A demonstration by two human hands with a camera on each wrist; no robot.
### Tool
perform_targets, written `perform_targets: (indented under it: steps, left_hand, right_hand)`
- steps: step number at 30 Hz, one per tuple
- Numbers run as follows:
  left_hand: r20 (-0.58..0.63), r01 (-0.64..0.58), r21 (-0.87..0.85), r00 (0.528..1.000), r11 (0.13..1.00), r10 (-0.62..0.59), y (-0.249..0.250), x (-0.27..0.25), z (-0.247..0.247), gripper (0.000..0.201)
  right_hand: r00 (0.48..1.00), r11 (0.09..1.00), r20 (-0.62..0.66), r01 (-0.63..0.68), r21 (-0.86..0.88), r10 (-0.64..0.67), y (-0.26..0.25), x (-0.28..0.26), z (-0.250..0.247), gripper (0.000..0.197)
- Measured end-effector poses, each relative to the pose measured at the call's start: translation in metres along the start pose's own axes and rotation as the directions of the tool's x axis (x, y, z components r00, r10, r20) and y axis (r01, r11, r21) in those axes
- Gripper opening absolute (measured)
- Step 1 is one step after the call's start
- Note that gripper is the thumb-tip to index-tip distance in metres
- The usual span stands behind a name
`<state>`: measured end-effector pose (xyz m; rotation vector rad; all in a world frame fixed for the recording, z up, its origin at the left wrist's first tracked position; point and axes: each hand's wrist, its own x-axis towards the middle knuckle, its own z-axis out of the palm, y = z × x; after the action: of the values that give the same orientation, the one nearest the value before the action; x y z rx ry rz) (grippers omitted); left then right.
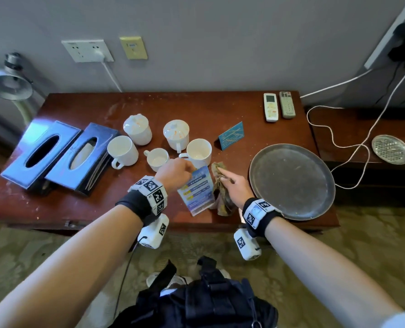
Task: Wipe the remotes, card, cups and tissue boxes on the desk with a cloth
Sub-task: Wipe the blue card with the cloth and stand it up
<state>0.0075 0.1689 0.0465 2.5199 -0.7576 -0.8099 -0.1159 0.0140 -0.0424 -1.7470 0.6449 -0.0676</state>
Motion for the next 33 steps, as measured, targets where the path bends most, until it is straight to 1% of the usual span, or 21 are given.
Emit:
perform_targets:
  steps: [2, 4, 6, 8, 11, 14, 19, 20, 21, 22, 23, 24, 26, 27, 29, 31, 33]
  left_hand:
    - [0.016, -0.058, 0.192, 0.998, 0.98, 0.056, 0.001, 0.001, -0.003, 0.03]
    - [0.041, -0.133, 0.343, 0.991, 0.93, 0.127, 0.002, 0.001, -0.004, 0.029]
    - [0.07, -0.203, 0.448, 0.979, 0.87, 0.192, 0.003, 0.001, -0.003, 0.028]
    - [0.108, -0.25, 0.533, 0.968, 0.808, 0.228, 0.007, 0.0, 0.001, 0.028]
    - [0.141, -0.309, 0.62, 0.948, 0.721, 0.285, 0.013, -0.002, 0.01, 0.026]
    - [0.135, -0.342, 0.671, 0.929, 0.658, 0.344, 0.021, 0.0, 0.014, 0.024]
    - [0.132, -0.382, 0.751, 0.886, 0.538, 0.445, 0.035, 0.004, 0.008, 0.032]
    - [0.134, -0.394, 0.754, 0.876, 0.525, 0.464, 0.037, 0.005, 0.009, 0.033]
    - [0.13, -0.405, 0.742, 0.869, 0.534, 0.478, 0.038, 0.005, 0.011, 0.033]
    - [0.114, -0.411, 0.711, 0.868, 0.57, 0.484, 0.037, 0.007, 0.013, 0.031]
    - [0.082, -0.406, 0.656, 0.876, 0.637, 0.475, 0.036, 0.008, 0.016, 0.028]
    - [0.033, -0.386, 0.575, 0.892, 0.722, 0.45, 0.034, 0.01, 0.019, 0.025]
    - [-0.037, -0.311, 0.342, 0.938, 0.887, 0.343, 0.03, 0.014, 0.025, 0.023]
    - [-0.05, -0.27, 0.229, 0.956, 0.935, 0.288, 0.03, 0.015, 0.027, 0.023]
    - [-0.057, -0.202, 0.09, 0.976, 0.975, 0.208, 0.028, 0.015, 0.03, 0.021]
    - [-0.06, -0.133, 0.02, 0.989, 0.991, 0.134, 0.029, 0.013, 0.032, 0.016]
    - [-0.063, -0.076, -0.023, 0.995, 0.997, 0.075, 0.031, 0.01, 0.034, 0.018]
  right_hand:
    - [1.0, 1.0, -0.009, -0.005, -0.013, 0.005, -0.006, -0.001, -0.008, 0.037]
    - [1.0, 1.0, -0.021, -0.008, 0.018, 0.008, -0.008, -0.002, -0.013, 0.036]
    - [1.0, 0.999, -0.022, -0.016, 0.039, 0.017, -0.006, -0.003, -0.013, 0.035]
    - [1.0, 0.998, -0.013, -0.027, 0.049, 0.028, -0.003, -0.006, -0.012, 0.034]
    - [0.999, 0.997, -0.016, -0.032, 0.075, 0.034, -0.003, -0.008, -0.013, 0.034]
    - [0.999, 0.994, -0.025, -0.032, 0.104, 0.035, -0.003, -0.01, -0.019, 0.035]
    - [0.997, 0.993, -0.077, -0.01, 0.115, 0.019, -0.001, -0.01, -0.035, 0.035]
    - [0.996, 0.993, -0.088, -0.012, 0.121, 0.023, 0.001, -0.009, -0.038, 0.035]
    - [0.995, 0.991, -0.098, -0.018, 0.131, 0.031, 0.003, -0.009, -0.04, 0.035]
    - [0.993, 0.99, -0.108, -0.025, 0.14, 0.041, 0.004, -0.01, -0.042, 0.034]
    - [0.992, 0.989, -0.114, -0.029, 0.142, 0.046, 0.006, -0.01, -0.043, 0.034]
    - [0.992, 0.99, -0.117, -0.028, 0.142, 0.045, 0.007, -0.011, -0.045, 0.034]
    - [0.992, 0.99, -0.121, -0.024, 0.137, 0.04, 0.009, -0.011, -0.047, 0.034]
    - [0.992, 0.991, -0.121, -0.023, 0.133, 0.039, 0.01, -0.011, -0.048, 0.034]
    - [0.993, 0.991, -0.113, -0.028, 0.129, 0.043, 0.011, -0.008, -0.046, 0.033]
    - [0.995, 0.992, -0.093, -0.032, 0.126, 0.044, 0.01, -0.004, -0.042, 0.033]
    - [0.998, 0.994, -0.057, -0.027, 0.109, 0.033, 0.008, 0.0, -0.036, 0.033]
